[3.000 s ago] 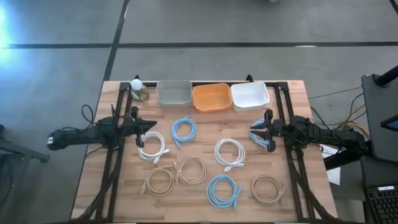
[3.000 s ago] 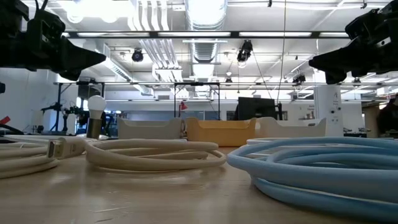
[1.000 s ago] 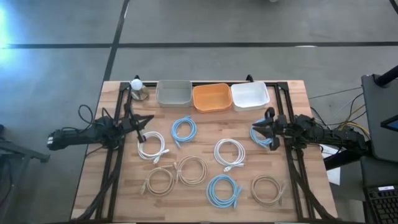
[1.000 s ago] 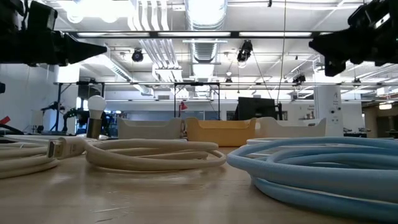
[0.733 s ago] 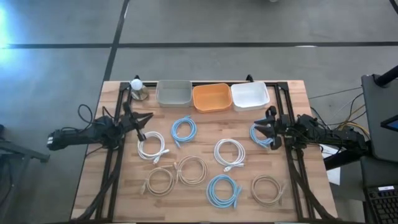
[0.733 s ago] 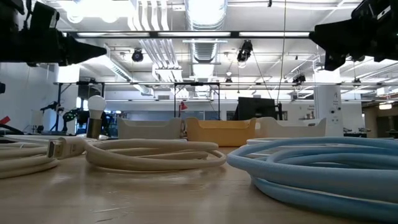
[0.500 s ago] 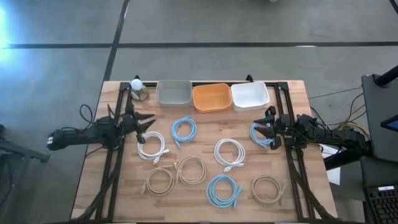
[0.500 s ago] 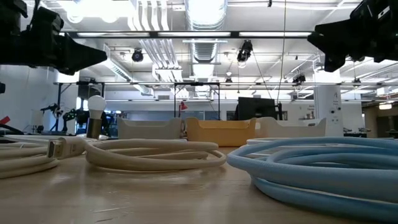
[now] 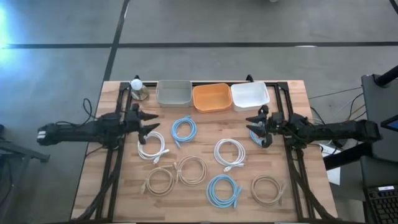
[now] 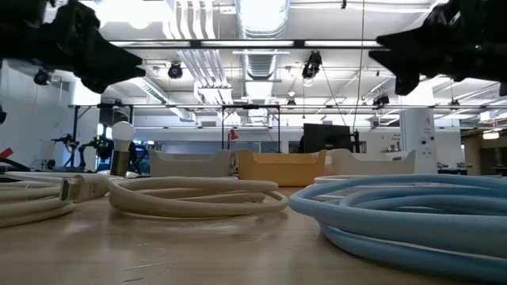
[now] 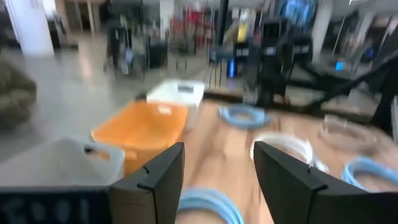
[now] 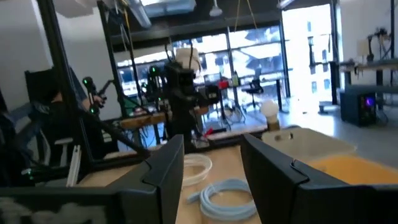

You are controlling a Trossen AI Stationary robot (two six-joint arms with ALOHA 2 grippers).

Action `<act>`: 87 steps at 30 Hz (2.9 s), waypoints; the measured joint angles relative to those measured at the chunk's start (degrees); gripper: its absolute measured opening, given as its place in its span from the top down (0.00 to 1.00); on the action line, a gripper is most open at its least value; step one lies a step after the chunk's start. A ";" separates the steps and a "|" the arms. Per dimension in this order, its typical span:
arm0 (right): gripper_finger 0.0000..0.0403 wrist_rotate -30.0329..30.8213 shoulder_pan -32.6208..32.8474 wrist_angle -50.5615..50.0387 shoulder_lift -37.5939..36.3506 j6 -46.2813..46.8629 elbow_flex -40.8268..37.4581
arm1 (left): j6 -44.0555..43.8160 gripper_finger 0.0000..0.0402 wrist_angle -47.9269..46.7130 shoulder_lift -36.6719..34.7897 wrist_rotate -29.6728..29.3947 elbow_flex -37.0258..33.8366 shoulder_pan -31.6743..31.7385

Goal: Pick & Place USB Port
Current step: Put the left white charger cable into the gray bin

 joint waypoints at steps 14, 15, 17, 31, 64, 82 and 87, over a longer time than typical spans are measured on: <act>0.63 0.13 0.00 14.37 21.87 1.01 1.86 | -12.91 0.51 -36.07 22.85 12.54 20.31 -3.62; 0.63 0.12 0.00 14.45 22.82 1.02 2.98 | -13.02 0.51 -36.86 24.04 13.00 20.54 -4.05; 0.64 0.09 0.00 14.22 24.93 1.03 5.29 | -14.26 0.51 -36.71 26.57 14.48 20.82 -4.59; 0.64 0.06 0.00 -7.29 42.61 -5.00 26.79 | -32.41 0.53 -33.96 43.25 20.05 20.00 -7.24; 0.64 0.03 0.19 -9.56 61.31 -7.33 43.09 | -24.47 0.89 -39.53 46.59 -4.98 31.75 -11.67; 0.64 0.04 0.31 -9.61 61.38 -5.97 43.09 | 8.83 0.84 -25.83 61.76 -20.39 49.15 9.26; 0.64 0.04 0.37 -9.63 61.38 -5.90 43.09 | 11.22 0.85 -22.55 68.69 -14.20 49.03 19.46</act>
